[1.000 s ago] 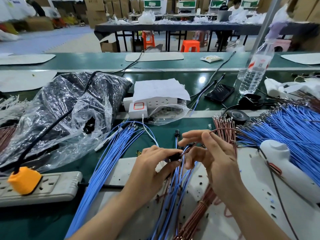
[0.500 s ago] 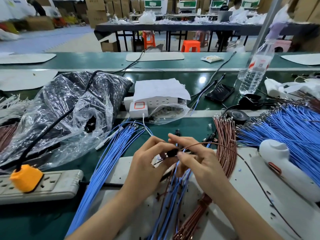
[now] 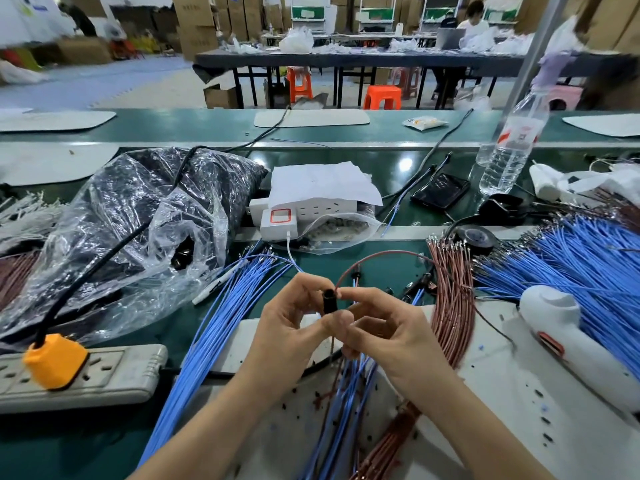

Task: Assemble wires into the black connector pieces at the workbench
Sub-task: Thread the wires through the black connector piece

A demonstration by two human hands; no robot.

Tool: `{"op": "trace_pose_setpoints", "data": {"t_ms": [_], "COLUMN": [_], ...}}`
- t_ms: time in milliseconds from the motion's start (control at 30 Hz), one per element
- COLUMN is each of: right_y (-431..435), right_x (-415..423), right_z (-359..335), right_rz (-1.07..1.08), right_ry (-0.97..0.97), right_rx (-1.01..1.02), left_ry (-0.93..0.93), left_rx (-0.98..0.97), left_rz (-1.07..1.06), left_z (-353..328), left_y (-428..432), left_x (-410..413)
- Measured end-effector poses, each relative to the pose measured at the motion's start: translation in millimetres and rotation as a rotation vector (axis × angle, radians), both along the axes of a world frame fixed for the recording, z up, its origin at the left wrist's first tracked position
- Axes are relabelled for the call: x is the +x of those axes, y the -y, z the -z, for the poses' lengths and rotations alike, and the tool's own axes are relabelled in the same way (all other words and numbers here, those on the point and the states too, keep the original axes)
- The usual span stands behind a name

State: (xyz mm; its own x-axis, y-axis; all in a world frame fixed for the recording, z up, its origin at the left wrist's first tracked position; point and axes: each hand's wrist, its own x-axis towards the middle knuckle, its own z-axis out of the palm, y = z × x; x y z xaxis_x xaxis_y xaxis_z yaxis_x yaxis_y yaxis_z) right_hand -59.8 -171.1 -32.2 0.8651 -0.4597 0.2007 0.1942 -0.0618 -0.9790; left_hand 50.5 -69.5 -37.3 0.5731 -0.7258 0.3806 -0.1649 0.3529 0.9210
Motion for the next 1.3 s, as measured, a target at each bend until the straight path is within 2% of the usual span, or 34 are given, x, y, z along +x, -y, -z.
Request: {"op": "trace_pose_setpoints", "data": {"t_ms": [133, 200, 267, 367, 467, 533, 600, 667, 733, 833, 900, 967, 1033, 1200, 1300], "right_y": [0.0, -0.9, -0.4, -0.3, -3.1, -1.8, 2.8, 5.9, 6.5, 6.5, 6.7, 7.0, 7.1, 0.5, 0.1], "right_x": [-1.2, -0.8, -1.0, -6.1, -14.3, -18.3, -21.4, -23.4, -22.7, -17.8, -13.6, -11.5, -13.0, -17.7, -16.8], "right_z": [-3.0, -4.8, -7.7, -14.4, -25.1, -34.1, -39.4, -39.8, -35.9, -23.7, -19.2, -18.6, -19.7, -25.9, -25.8], "right_rz": [-0.04, -0.06, -0.102, -0.232, -0.493, -0.736, -0.938, -1.026, -0.983, -0.676, -0.472, -0.377, -0.419, -0.822, -0.773], "right_ry": [0.01, -0.025, -0.088, -0.239, -0.374, -0.454, -0.502, -0.507, -0.472, -0.384, -0.356, -0.333, -0.33, -0.499, -0.515], "right_rx": [0.076, 0.216, 0.36, 0.414, 0.366, 0.223, 0.072, 0.071, 0.172, 0.338, 0.347, 0.343, 0.331, 0.227, 0.174], "left_ry": [-0.066, -0.119, -0.166, -0.324, -0.691, -0.886, -1.003, -1.028, -0.957, -0.859, -0.807, -0.752, -0.78, -1.059, -1.04], "left_rx": [0.023, 0.014, 0.005, 0.001, -0.082, -0.121, -0.139, -0.14, -0.113, -0.118, -0.109, -0.08, -0.083, -0.172, -0.16], "left_rz": [0.045, 0.09, 0.116, 0.059, 0.009, -0.042, -0.083, -0.12, -0.132, 0.003, 0.148, 0.202, 0.184, -0.051, -0.116], "left_z": [1.3, 2.6, 3.5, 3.4, 1.3, -2.7, -4.6, -5.5, -4.7, -0.5, 3.2, 5.8, 6.3, -5.0, -5.3], "left_y": [1.2, 2.1, 2.4, 2.2, 3.8, 4.4, 4.4, 3.3, 3.7, 5.5, 5.4, 4.3, 5.2, 5.8, 4.1], "left_x": [0.9, 0.3, 0.2, 3.6, 15.6, 24.8, 33.4, 38.4, 37.5, 27.2, 21.4, 17.2, 16.1, 33.0, 36.2]}}
